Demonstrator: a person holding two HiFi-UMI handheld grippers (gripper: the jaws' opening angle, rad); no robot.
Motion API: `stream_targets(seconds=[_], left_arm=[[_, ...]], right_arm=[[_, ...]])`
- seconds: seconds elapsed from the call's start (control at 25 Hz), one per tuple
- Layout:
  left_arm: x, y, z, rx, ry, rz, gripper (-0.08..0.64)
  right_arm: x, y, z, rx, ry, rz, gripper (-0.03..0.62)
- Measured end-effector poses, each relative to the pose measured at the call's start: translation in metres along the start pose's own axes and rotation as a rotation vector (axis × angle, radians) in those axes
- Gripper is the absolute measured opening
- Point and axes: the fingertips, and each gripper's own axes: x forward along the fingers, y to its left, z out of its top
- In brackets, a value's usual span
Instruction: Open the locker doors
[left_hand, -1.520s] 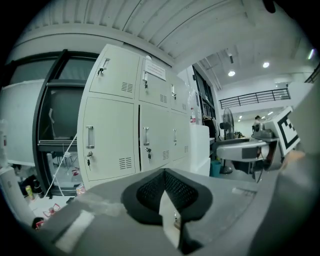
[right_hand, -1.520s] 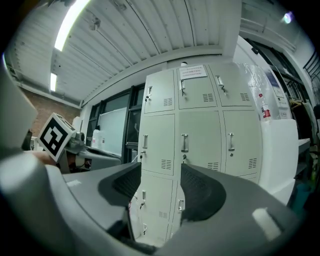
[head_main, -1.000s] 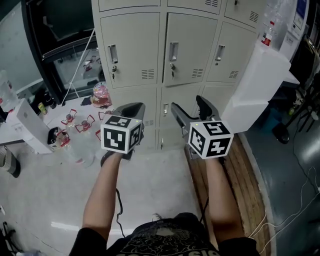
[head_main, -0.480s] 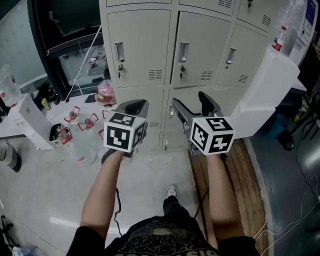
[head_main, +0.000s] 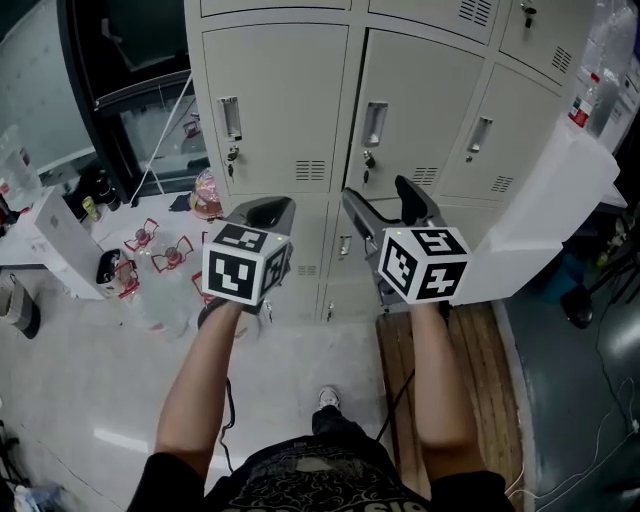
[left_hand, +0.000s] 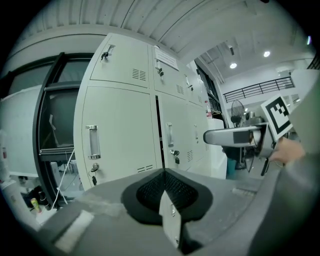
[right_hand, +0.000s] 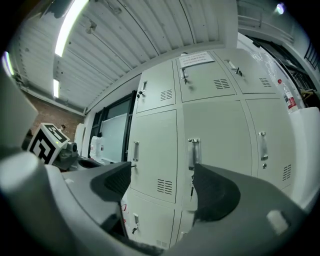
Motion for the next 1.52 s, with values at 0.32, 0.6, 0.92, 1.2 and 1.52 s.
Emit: stream_targets(seconds=[0.32,0.6,0.92,1.2,1.52], left_arm=[[0.052,0.022,0.021,-0.014,-0.009,0.039,0.003],[0.080,0.040,0.020,-0.031,0.007,0.082,0.003],[0.103,0.054,0.024,-0.040,0.007,0.120,0.003],[0.120,0.055,0.026,-0.036,0.010,0.131,0.003],[0.126,0.057,0.023,-0.035,0.016,0.143,0.003]], right_arm=[[0.058,-0.035,0.004,0.004,0.011,0.053,0.380],[0.098,-0.049,0.001,0.015,0.013,0.112,0.370],[0.129,-0.060,0.001,0.005,0.014,0.155,0.370],[0.145,-0.059,0.004,0.014,0.004,0.204,0.370],[0.148,-0.055,0.006,0.030,-0.018,0.243,0.348]])
